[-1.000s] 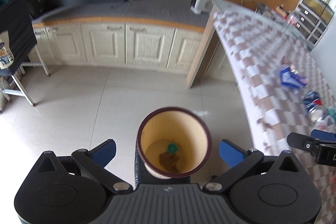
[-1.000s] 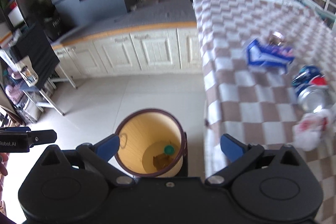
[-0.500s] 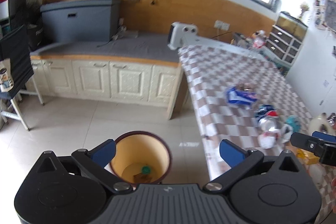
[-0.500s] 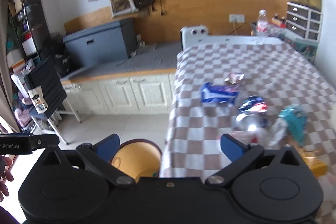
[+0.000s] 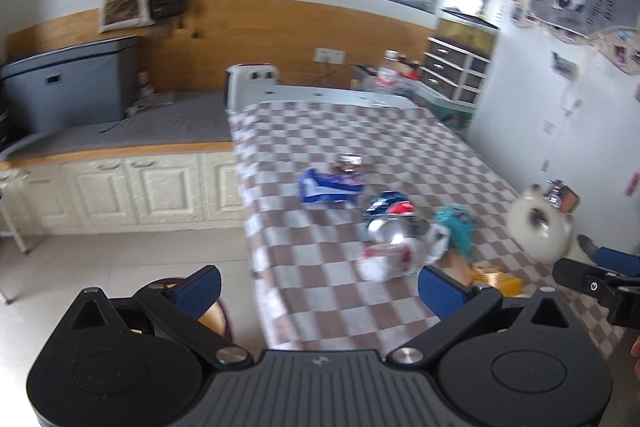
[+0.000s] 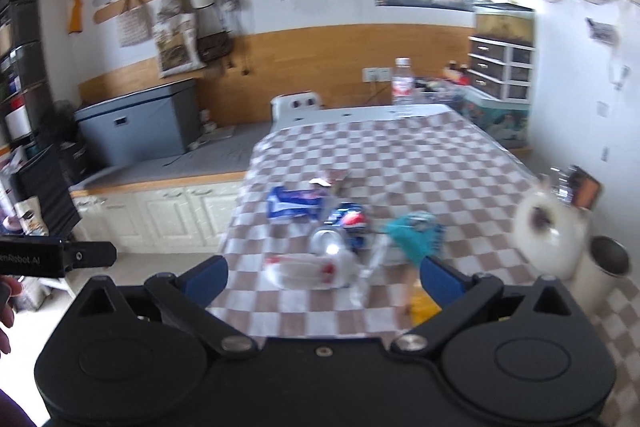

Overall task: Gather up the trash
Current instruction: 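Grasp the yellow cigarette box with the right gripper while the left grasps the white plastic bag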

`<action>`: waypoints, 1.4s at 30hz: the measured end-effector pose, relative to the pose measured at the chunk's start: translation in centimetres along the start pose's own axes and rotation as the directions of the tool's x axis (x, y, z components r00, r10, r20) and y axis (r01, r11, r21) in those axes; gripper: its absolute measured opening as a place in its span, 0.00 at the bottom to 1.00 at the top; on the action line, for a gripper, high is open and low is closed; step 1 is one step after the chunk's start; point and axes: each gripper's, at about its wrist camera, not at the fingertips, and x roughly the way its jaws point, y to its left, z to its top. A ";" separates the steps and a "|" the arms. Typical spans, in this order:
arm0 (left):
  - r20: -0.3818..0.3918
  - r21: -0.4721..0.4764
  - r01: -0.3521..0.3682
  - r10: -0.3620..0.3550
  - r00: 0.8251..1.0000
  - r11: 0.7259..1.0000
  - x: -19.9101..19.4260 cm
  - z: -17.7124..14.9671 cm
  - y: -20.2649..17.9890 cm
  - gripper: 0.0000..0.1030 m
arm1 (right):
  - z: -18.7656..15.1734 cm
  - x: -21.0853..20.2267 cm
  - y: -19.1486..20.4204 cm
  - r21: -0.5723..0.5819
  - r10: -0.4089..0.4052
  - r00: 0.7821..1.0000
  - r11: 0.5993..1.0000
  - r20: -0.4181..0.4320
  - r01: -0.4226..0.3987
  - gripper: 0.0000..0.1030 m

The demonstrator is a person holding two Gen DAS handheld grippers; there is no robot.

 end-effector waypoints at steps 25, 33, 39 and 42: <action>-0.268 0.269 0.294 -0.222 0.938 0.917 16.4 4.0 -7.7 1.00 | -3.6 12.4 -9.6 -0.021 -0.307 0.925 0.951 -0.223 0.310 0.94; -0.401 0.391 0.402 -0.240 0.884 0.828 21.3 4.9 -8.0 0.86 | -4.0 18.3 -6.5 -0.067 -0.361 0.873 0.931 -0.328 0.360 0.88; -0.507 0.565 0.484 -0.181 0.843 0.668 24.0 4.3 -9.2 0.80 | -3.1 21.1 -4.7 -0.193 -0.447 0.799 0.895 -0.404 0.403 0.82; -0.561 0.615 0.528 -0.146 0.815 0.585 25.7 4.0 -9.7 0.76 | -2.9 22.2 -5.0 -0.196 -0.454 0.771 0.890 -0.447 0.411 0.74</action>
